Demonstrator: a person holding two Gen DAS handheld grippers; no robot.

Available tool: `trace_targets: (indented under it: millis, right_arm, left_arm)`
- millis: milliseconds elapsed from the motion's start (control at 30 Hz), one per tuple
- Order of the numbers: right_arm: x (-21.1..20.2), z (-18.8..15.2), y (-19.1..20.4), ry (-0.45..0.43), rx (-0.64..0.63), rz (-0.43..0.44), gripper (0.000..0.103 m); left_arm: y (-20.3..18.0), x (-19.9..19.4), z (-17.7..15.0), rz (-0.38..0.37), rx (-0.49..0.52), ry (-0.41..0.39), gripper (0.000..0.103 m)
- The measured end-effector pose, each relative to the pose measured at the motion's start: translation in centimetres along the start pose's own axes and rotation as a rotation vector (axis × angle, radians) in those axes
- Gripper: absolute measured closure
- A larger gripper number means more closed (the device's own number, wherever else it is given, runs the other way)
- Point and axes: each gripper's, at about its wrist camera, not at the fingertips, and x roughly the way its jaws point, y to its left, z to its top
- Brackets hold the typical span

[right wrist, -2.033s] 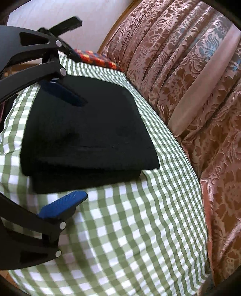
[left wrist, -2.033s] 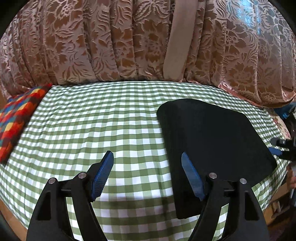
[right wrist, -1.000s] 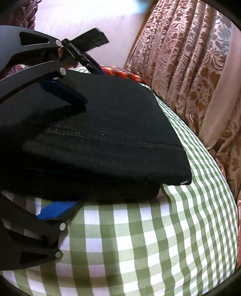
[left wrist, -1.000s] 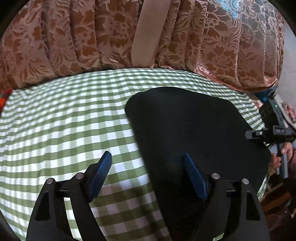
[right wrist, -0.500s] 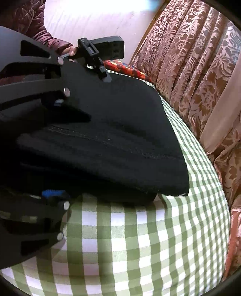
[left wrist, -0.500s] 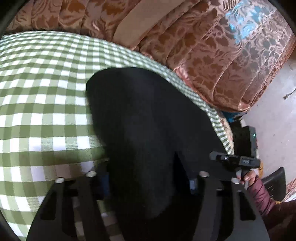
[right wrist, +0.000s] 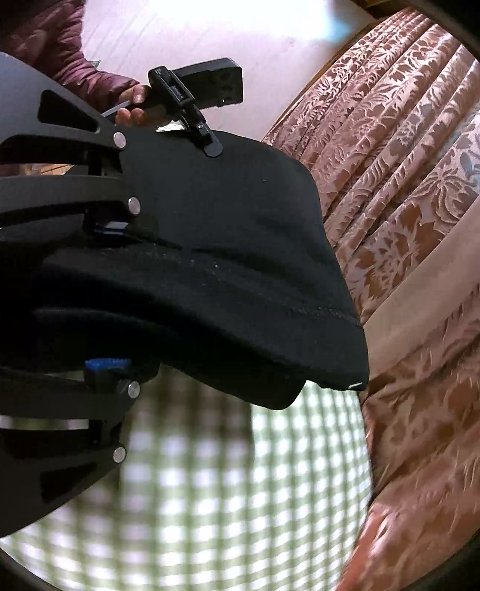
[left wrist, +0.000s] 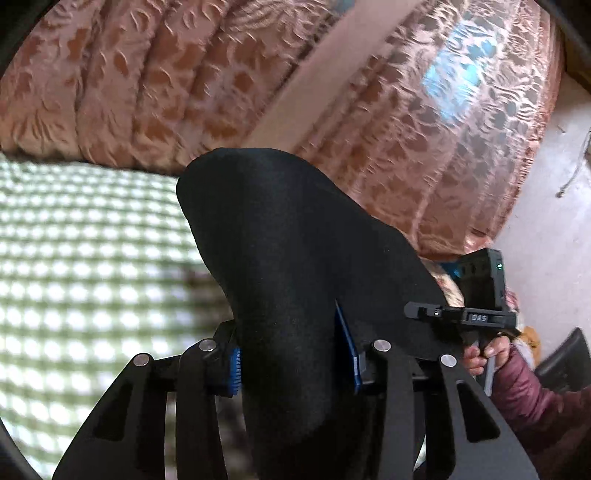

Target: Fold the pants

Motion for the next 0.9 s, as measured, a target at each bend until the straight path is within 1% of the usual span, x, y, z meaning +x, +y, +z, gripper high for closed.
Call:
trace_targets:
  millis: [67, 133, 233, 267, 300, 333, 367, 400, 433, 467, 500, 533, 600, 633, 667, 700, 733, 767, 800, 867, 900]
  right_arm:
    - [2.1, 2.3, -0.2, 0.015, 0.006, 0.003, 0.058]
    - [3.7, 3.7, -0.7, 0.027, 0.011, 0.004, 0.058]
    - [5.9, 5.5, -1.9, 0.045, 0.025, -0.008, 0.057]
    - [6.6, 6.0, -2.6, 0.043, 0.040, -0.010, 0.056]
    - [7.1, 6.3, -3.1, 0.042, 0.049, -0.018, 0.056]
    - [8.2, 6.3, -4.2, 0.058, 0.063, -0.046, 0.056]
    - [9.3, 6.0, -5.2, 0.084, 0.085, -0.071, 0.053]
    - [10.4, 5.3, -6.8, 0.091, 0.119, -0.086, 0.042]
    - [10.6, 5.1, -7.3, 0.076, 0.134, -0.058, 0.040]
    - [10.5, 4.8, -7.7, 0.061, 0.144, -0.037, 0.039]
    - [10.4, 4.8, -7.5, 0.055, 0.139, -0.040, 0.037]
    - [10.3, 4.8, -7.1, 0.050, 0.125, -0.064, 0.035]
    - [10.0, 5.0, -6.7, 0.053, 0.116, -0.107, 0.027]
    - [9.5, 5.3, -6.2, 0.050, 0.101, -0.148, 0.026]
    - [8.8, 5.6, -5.5, 0.030, 0.077, -0.188, 0.025]
    - [8.1, 5.7, -4.9, 0.008, 0.061, -0.218, 0.027]
    - [7.0, 6.0, -4.0, -0.030, 0.038, -0.265, 0.030]
    - [6.2, 6.0, -3.4, -0.055, 0.018, -0.283, 0.041]
    - [5.3, 5.9, -2.6, -0.079, -0.003, -0.282, 0.051]
    - [4.6, 5.6, -0.5, -0.105, -0.052, -0.274, 0.063]
    - [4.6, 5.4, 0.2, -0.109, -0.066, -0.264, 0.066]
  left_arm:
    - [1.5, 0.4, 1.4, 0.025, -0.018, -0.003, 0.061]
    - [3.1, 1.0, 2.9, 0.065, -0.024, 0.004, 0.061]
    - [5.3, 2.2, 4.7, 0.095, -0.038, 0.023, 0.058]
    - [6.2, 2.9, 5.1, 0.106, -0.046, 0.033, 0.056]
    - [7.2, 3.8, 5.3, 0.132, -0.055, 0.047, 0.054]
    - [8.2, 4.5, 5.2, 0.155, -0.071, 0.061, 0.054]
    - [9.2, 5.4, 5.0, 0.186, -0.082, 0.081, 0.054]
    - [10.2, 6.3, 4.6, 0.241, -0.086, 0.103, 0.053]
    - [11.6, 7.3, 3.7, 0.298, -0.105, 0.136, 0.046]
    - [12.6, 7.5, 3.0, 0.272, -0.149, 0.126, 0.041]
    - [13.0, 7.2, 2.7, 0.255, -0.172, 0.113, 0.041]
    - [13.2, 6.8, 2.4, 0.246, -0.190, 0.102, 0.041]
    - [12.4, 6.2, 2.4, 0.286, -0.168, 0.093, 0.041]
    - [11.6, 5.5, 2.6, 0.331, -0.145, 0.079, 0.041]
    - [10.8, 5.1, 2.9, 0.367, -0.132, 0.059, 0.041]
    - [9.8, 4.3, 3.1, 0.416, -0.112, 0.024, 0.041]
    - [8.5, 3.2, 3.2, 0.444, -0.086, -0.023, 0.041]
    - [7.7, 2.4, 3.3, 0.442, -0.070, -0.050, 0.041]
    - [6.7, 1.8, 3.2, 0.445, -0.049, -0.073, 0.041]
    - [4.6, 1.3, 2.8, 0.462, 0.010, -0.098, 0.041]
    - [3.9, 1.4, 2.5, 0.466, 0.021, -0.100, 0.041]
